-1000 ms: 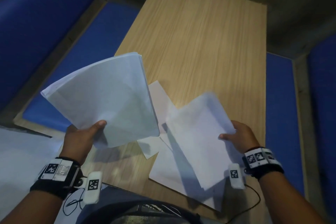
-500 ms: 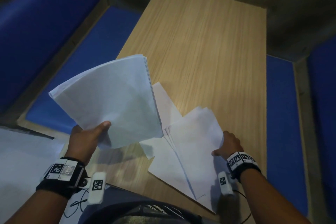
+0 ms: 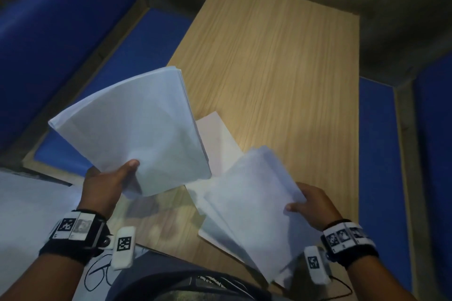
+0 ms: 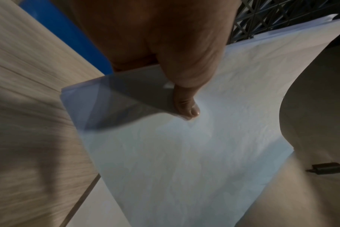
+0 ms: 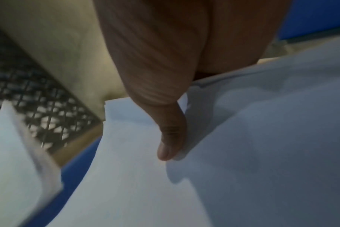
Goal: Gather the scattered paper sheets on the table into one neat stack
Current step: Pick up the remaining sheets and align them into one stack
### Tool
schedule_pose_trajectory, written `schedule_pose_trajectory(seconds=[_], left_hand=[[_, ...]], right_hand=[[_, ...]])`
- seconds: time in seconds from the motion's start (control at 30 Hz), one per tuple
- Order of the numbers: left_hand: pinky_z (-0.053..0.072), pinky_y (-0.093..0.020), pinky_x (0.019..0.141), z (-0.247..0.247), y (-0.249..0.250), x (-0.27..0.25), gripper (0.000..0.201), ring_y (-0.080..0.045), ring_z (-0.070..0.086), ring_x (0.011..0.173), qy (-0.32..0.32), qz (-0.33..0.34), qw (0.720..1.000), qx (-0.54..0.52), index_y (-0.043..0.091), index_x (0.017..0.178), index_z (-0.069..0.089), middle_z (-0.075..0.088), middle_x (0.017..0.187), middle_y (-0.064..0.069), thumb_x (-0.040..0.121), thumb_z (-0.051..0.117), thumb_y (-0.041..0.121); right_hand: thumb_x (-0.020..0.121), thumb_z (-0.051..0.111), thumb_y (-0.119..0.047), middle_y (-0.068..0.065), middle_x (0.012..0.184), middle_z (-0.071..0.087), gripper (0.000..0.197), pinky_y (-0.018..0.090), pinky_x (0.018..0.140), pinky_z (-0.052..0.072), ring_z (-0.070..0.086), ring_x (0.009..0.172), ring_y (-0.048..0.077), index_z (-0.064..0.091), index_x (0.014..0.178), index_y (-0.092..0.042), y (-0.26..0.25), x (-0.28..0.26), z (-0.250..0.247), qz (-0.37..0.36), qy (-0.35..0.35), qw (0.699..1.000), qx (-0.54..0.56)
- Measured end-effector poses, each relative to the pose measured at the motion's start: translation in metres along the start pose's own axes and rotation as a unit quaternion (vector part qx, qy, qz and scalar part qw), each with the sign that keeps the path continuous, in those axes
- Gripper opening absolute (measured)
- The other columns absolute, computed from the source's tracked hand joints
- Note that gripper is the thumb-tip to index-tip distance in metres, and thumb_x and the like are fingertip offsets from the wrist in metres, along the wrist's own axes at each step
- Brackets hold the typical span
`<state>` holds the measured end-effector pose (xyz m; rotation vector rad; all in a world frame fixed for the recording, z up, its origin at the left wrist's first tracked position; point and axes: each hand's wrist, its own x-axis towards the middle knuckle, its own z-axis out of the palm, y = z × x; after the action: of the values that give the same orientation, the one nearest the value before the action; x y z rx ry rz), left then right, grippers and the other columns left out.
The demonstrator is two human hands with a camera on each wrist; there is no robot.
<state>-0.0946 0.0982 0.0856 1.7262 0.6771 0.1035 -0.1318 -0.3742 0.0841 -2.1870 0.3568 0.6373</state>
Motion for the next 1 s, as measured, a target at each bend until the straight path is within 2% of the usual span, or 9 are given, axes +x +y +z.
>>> schedule_pose_trajectory(seconds=[0.07,0.17,0.23,0.33,0.5,0.63,0.8,0.9,1.0], left_hand=[[0.046,-0.032,0.09,-0.002,0.002,0.001,0.051,-0.027,0.066,0.105,-0.002,0.01,1.0,-0.001,0.0,0.124,0.065,0.07,0.115,-0.011,0.081,0.084,0.02],[0.046,-0.033,0.092,-0.005,0.002,0.002,0.048,-0.027,0.067,0.105,0.001,0.014,1.0,-0.002,0.005,0.12,0.066,0.071,0.112,-0.007,0.079,0.086,0.023],[0.047,-0.033,0.093,-0.006,-0.001,0.004,0.054,-0.025,0.067,0.105,0.002,0.011,1.0,-0.011,0.006,0.119,0.065,0.071,0.111,-0.004,0.075,0.088,0.028],[0.049,-0.035,0.094,-0.01,-0.005,0.006,0.075,-0.024,0.068,0.108,0.007,0.008,1.0,-0.011,0.005,0.126,0.064,0.071,0.119,-0.006,0.065,0.089,0.042],[0.047,-0.032,0.089,-0.006,-0.007,0.002,0.055,-0.018,0.068,0.097,-0.013,-0.003,1.0,-0.007,0.003,0.124,0.065,0.071,0.115,-0.01,0.078,0.086,0.024],[0.049,-0.035,0.091,-0.003,-0.003,0.002,0.05,-0.026,0.067,0.101,-0.006,-0.006,1.0,-0.012,0.002,0.123,0.065,0.071,0.113,-0.011,0.081,0.085,0.02],[0.05,-0.037,0.095,-0.009,-0.005,0.01,0.05,-0.024,0.069,0.103,0.004,-0.007,1.0,-0.011,0.005,0.122,0.066,0.073,0.113,-0.007,0.08,0.086,0.024],[0.054,-0.043,0.095,-0.013,-0.007,0.016,0.052,-0.027,0.071,0.101,0.01,-0.016,1.0,0.005,0.005,0.114,0.069,0.075,0.109,-0.008,0.075,0.087,0.034],[0.055,-0.048,0.094,-0.014,-0.005,0.02,0.062,-0.027,0.072,0.099,0.011,-0.022,0.999,0.024,0.005,0.113,0.068,0.075,0.108,-0.007,0.07,0.087,0.046]], right_hand=[[0.069,0.082,-0.012,-0.005,0.114,0.066,0.058,0.02,0.082,0.048,0.063,0.107,0.018,0.064,0.123,-0.022,0.009,0.007,0.024,0.005,-0.033,0.996,-0.083],[0.072,0.083,-0.015,0.002,0.133,0.041,0.08,0.024,0.1,0.041,0.051,0.121,0.022,0.041,0.14,-0.021,0.022,0.017,0.058,0.011,-0.043,0.979,-0.2],[0.068,0.086,-0.02,0.003,0.131,0.041,0.079,0.031,0.1,0.045,0.051,0.119,0.024,0.041,0.134,-0.02,0.023,0.021,0.068,0.03,-0.016,0.969,-0.244],[0.06,0.088,-0.035,0.002,0.121,0.055,0.076,0.042,0.095,0.044,0.054,0.113,0.028,0.044,0.121,-0.023,0.013,0.028,0.069,0.091,0.004,0.952,-0.292],[0.052,0.086,-0.046,-0.003,0.119,0.048,0.078,0.042,0.091,0.038,0.044,0.117,0.023,0.045,0.117,-0.029,0.001,0.042,0.062,0.114,-0.021,0.915,-0.386],[0.07,0.081,-0.019,0.003,0.106,0.065,0.044,0.036,0.079,0.053,0.062,0.093,0.022,0.054,0.104,-0.019,-0.006,0.044,0.053,0.071,-0.082,0.953,-0.283],[0.077,0.074,-0.021,0.005,0.091,0.072,0.012,0.032,0.073,0.052,0.066,0.085,0.021,0.071,0.085,-0.013,-0.044,0.045,0.035,-0.016,-0.141,0.95,-0.277],[0.079,0.076,-0.022,0.0,0.093,0.068,0.017,0.031,0.075,0.049,0.062,0.087,0.018,0.067,0.089,-0.012,-0.075,0.055,0.034,-0.032,-0.115,0.972,-0.201],[0.08,0.077,-0.023,0.001,0.099,0.054,0.024,0.027,0.076,0.04,0.056,0.091,0.02,0.06,0.093,-0.013,-0.094,0.084,0.053,-0.038,-0.058,0.976,-0.207]])
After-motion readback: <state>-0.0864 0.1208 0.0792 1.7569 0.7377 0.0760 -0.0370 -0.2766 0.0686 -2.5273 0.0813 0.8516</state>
